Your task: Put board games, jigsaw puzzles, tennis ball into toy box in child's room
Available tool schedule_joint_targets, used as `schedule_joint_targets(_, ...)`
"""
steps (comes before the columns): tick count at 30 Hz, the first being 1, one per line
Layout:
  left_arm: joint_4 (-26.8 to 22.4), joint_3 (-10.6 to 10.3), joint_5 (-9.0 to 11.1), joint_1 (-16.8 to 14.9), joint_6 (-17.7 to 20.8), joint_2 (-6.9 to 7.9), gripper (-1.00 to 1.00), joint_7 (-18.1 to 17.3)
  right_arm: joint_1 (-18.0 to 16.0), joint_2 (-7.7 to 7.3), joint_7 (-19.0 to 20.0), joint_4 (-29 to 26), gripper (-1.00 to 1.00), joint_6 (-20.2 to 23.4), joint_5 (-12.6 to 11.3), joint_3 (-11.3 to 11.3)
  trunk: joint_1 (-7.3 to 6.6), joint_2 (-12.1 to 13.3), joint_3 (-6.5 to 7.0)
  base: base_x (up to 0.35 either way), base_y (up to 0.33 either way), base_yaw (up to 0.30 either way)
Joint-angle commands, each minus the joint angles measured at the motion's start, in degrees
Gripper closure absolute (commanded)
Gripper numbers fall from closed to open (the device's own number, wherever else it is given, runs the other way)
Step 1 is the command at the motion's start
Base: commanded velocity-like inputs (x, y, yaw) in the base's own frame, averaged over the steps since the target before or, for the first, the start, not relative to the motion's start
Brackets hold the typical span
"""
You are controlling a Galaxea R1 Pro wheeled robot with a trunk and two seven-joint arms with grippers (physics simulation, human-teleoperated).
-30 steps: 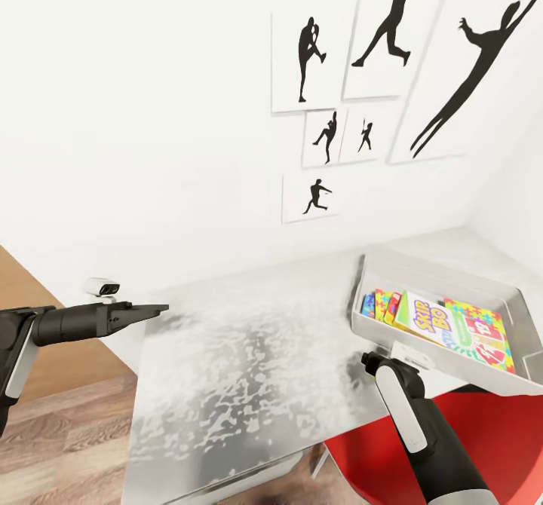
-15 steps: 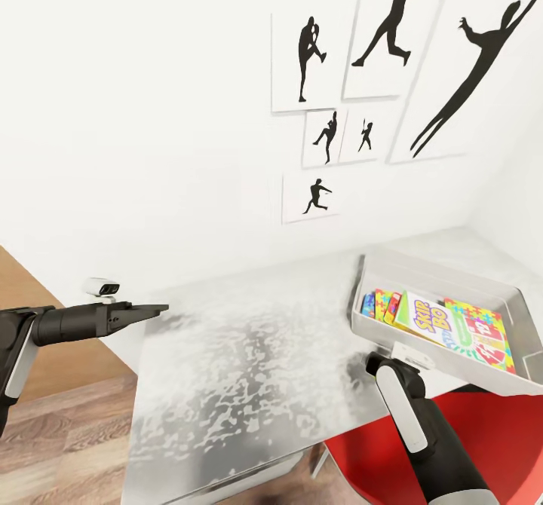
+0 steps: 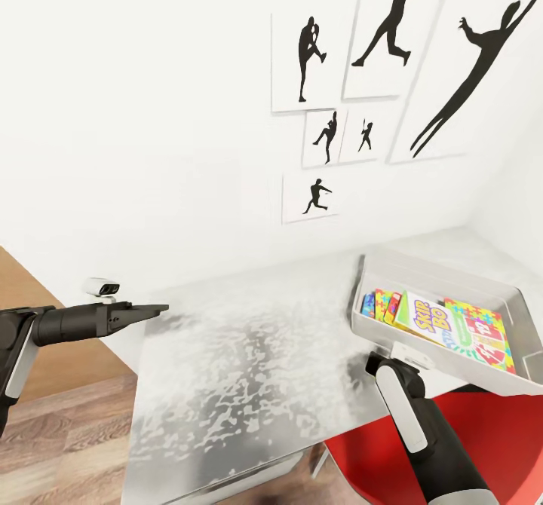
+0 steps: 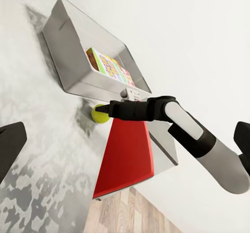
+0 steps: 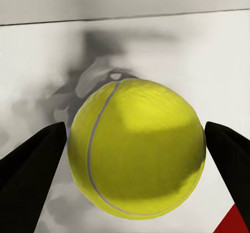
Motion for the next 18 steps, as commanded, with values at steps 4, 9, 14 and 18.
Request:
schedule_joint_targets(4,0.0,0.0,0.0,-0.1,0.6,0.05,-1.00,-0.2,0.0,-0.03,-0.5,-0.1,1.00,0.2,-0.5,0.1,0.04,-0.1,-0.11,0.000,0.000,0.000)
schedule_joint_targets(9,0.0,0.0,0.0,0.0,0.6,0.01,-1.00,-0.2,0.0,0.04,-0.6,-0.1,1.00,0.2,-0.4,0.2,0.04,-0.1,0.13,0.000,0.000,0.000)
schedule_joint_targets(14,0.0,0.0,0.0,-0.1,0.6,0.04,-1.00,-0.2,0.0,0.04,-0.5,-0.1,1.00,0.2,-0.4,0.4,0.04,-0.1,0.57,0.000,0.000,0.000)
schedule_joint_targets(18,0.0,0.0,0.0,0.0,0.6,0.05,-1.00,-0.2,0.0,0.04,-0.5,-0.1,1.00,0.2,-0.4,0.5,0.04,-0.1,0.94,0.000,0.000,0.000)
